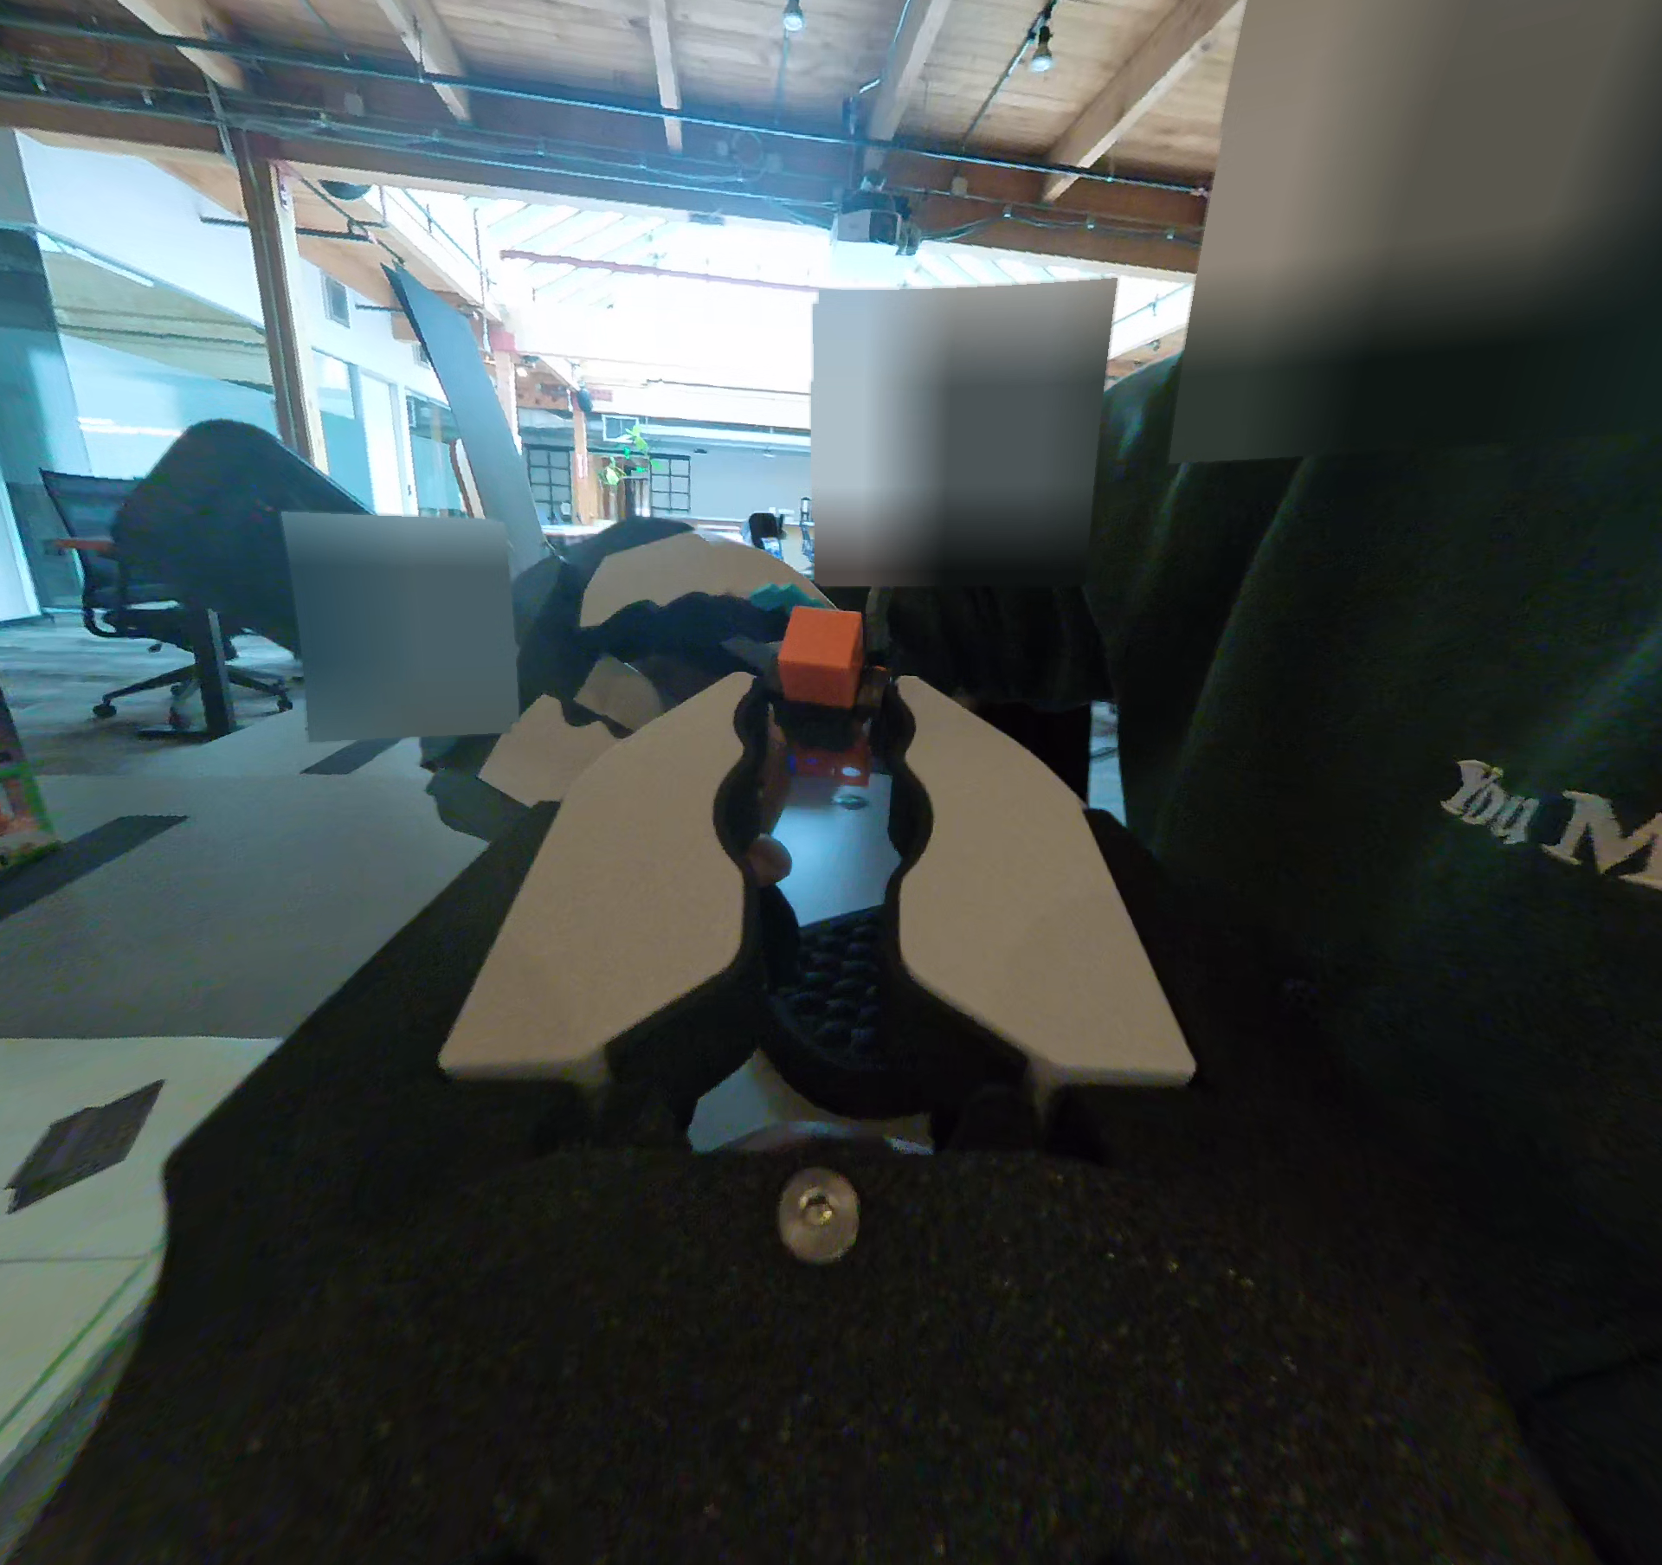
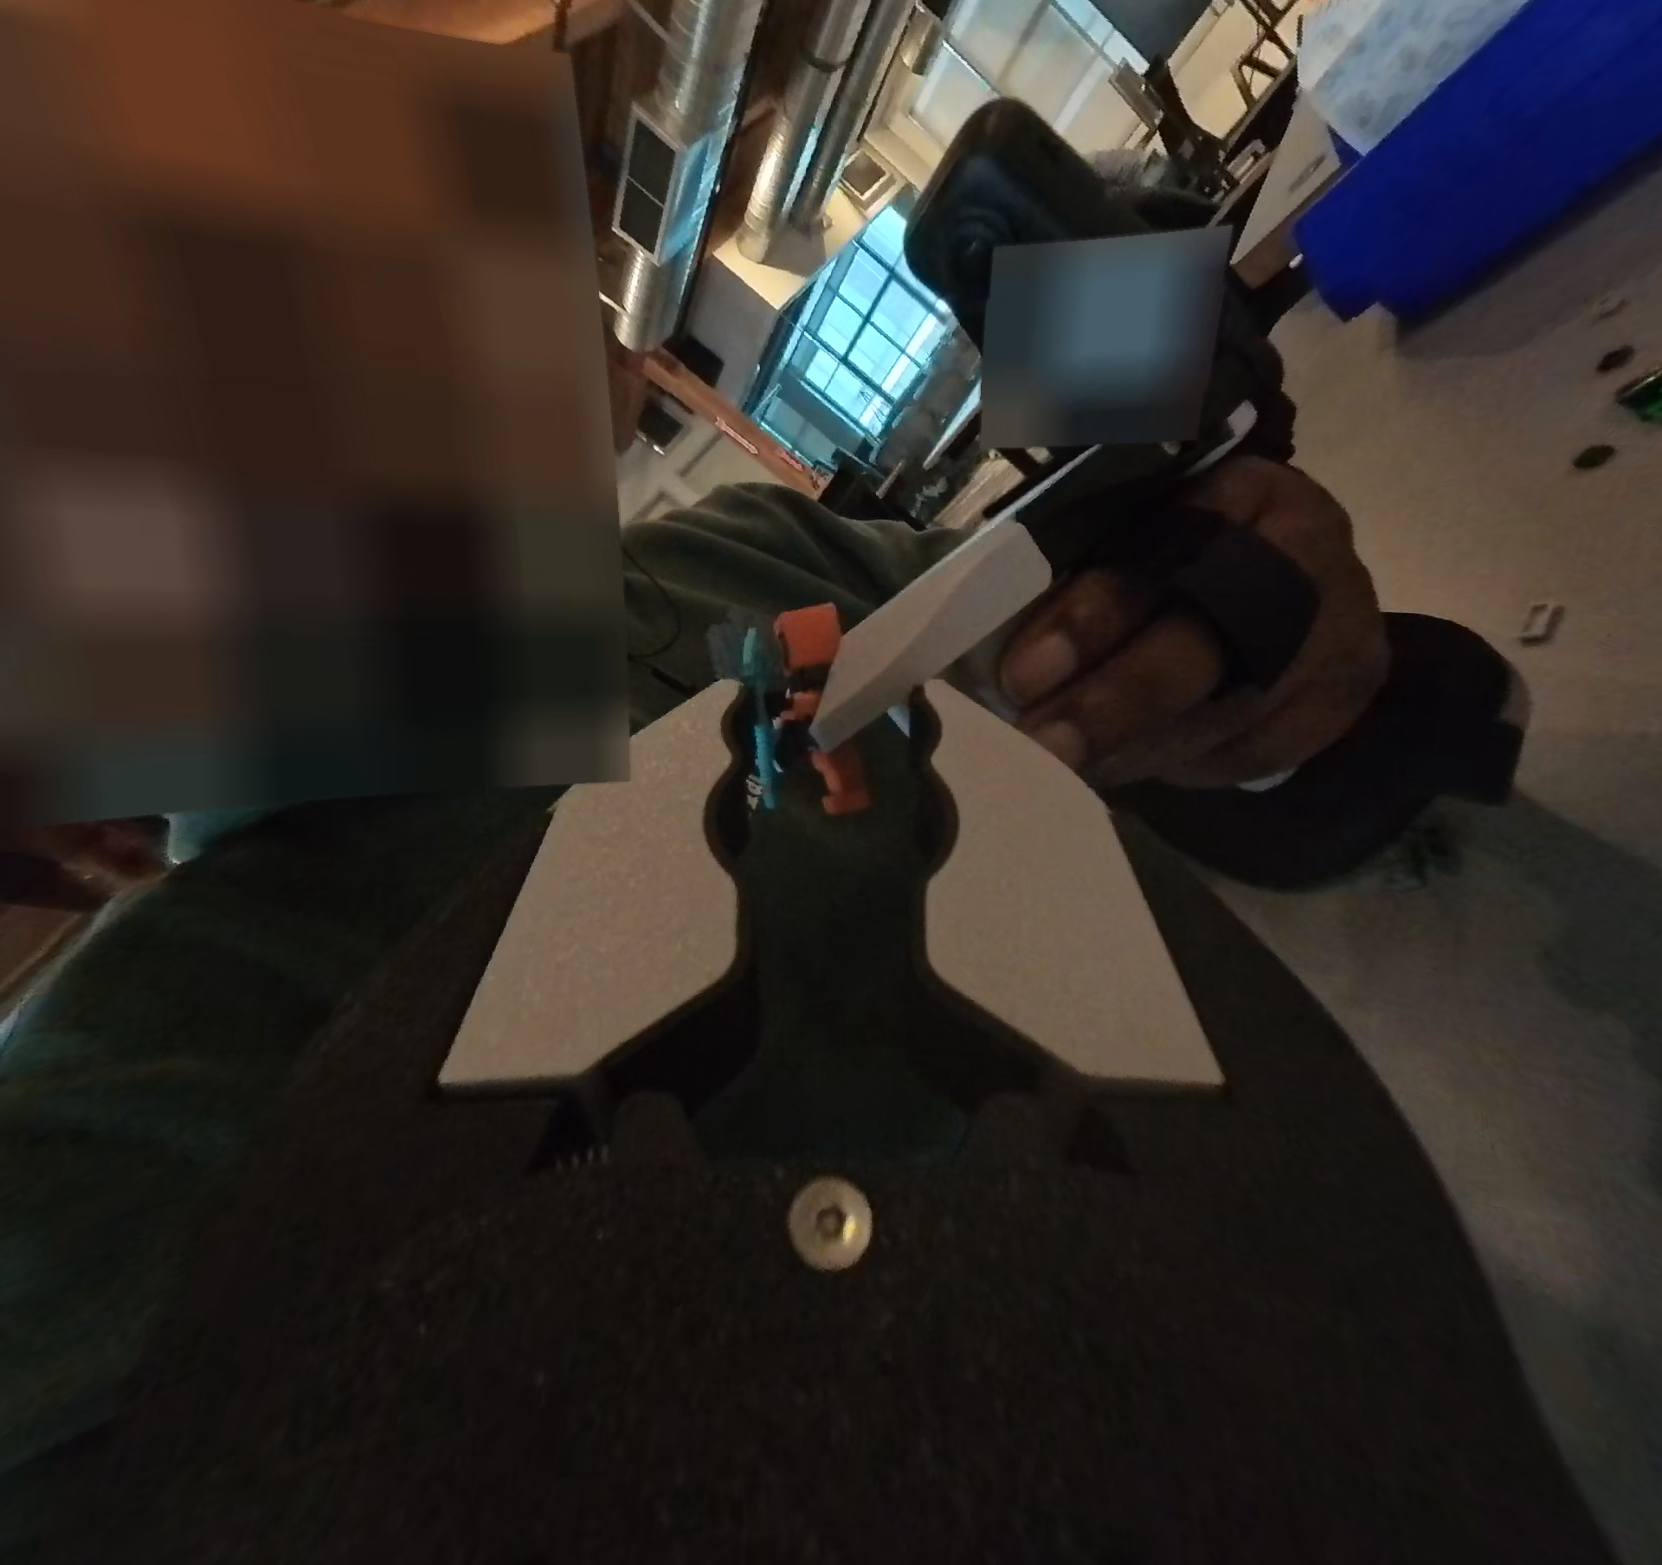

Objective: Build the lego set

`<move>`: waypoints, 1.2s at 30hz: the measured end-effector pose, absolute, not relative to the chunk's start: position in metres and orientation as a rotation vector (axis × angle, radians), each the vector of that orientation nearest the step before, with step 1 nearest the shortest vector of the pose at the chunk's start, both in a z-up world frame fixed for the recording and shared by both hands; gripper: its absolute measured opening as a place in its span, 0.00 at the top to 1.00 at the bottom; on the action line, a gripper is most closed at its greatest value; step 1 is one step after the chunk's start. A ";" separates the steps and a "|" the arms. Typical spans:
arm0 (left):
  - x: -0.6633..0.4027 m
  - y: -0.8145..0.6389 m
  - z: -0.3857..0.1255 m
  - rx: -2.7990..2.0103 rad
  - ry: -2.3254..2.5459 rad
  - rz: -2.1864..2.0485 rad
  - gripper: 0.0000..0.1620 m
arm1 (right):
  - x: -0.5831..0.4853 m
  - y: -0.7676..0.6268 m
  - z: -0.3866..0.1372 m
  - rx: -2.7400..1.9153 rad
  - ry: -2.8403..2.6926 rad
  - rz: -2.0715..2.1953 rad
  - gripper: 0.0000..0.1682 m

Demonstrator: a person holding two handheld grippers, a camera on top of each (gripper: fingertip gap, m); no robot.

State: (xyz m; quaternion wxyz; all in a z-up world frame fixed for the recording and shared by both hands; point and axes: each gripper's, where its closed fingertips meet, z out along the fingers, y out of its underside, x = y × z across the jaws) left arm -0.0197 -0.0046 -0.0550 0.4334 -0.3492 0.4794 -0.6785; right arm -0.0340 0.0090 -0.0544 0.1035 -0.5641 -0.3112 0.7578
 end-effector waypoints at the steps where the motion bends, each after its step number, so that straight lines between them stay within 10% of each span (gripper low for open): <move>1: -0.020 -0.004 -0.055 -0.875 1.194 -1.700 0.85 | -0.034 0.009 -0.055 -1.658 -0.917 2.229 0.81; 5: -0.022 0.004 -0.052 -0.904 1.156 -1.757 0.85 | -0.032 0.012 -0.057 -1.612 -0.902 2.160 0.96; 24: -0.031 0.010 -0.047 -0.878 1.107 -1.751 0.86 | -0.025 0.013 -0.049 -1.454 -0.814 2.064 0.99; 36: -0.019 0.028 -0.068 -1.019 1.052 -1.754 0.86 | 0.024 0.067 -0.169 -2.017 -0.981 1.115 0.99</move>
